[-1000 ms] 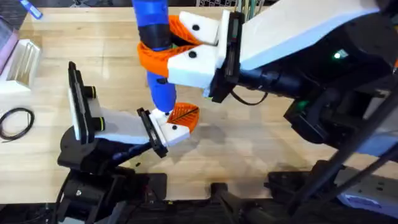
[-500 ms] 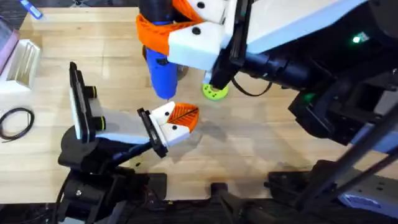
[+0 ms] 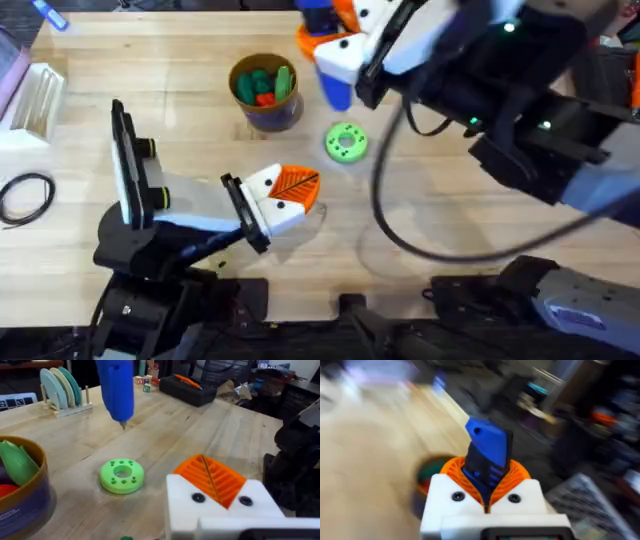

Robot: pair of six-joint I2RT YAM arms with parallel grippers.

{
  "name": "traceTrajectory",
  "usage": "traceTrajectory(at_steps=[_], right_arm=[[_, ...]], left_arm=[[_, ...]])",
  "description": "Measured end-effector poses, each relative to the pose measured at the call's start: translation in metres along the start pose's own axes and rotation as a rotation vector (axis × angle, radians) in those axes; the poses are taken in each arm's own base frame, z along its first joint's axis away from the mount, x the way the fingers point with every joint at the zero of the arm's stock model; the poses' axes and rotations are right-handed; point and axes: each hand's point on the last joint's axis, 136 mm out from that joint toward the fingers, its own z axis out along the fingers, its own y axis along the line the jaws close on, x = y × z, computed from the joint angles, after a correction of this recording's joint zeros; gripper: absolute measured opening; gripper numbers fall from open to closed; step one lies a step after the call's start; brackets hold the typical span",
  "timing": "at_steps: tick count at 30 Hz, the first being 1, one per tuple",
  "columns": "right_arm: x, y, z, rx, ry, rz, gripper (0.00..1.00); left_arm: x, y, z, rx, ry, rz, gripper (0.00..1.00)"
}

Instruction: Pick up the gripper from the table and insert it into the empty holder that is missing its gripper. Then pick up a screw, insert it into the mounting hole, and use the screwdriver to tighten it. Finally, clean up the table by picking up the vegetable and placing it into the bucket.

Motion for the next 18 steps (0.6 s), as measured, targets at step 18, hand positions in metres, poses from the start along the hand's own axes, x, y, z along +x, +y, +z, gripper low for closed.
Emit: traceTrajectory(at_steps=[18], right_arm=[[0.258, -0.058, -0.021, -0.083, 0.833, -0.704, 0.035]], left_arm=[[0.0, 0.0, 0.0, 0.0, 0.0, 0.0, 0.012]])
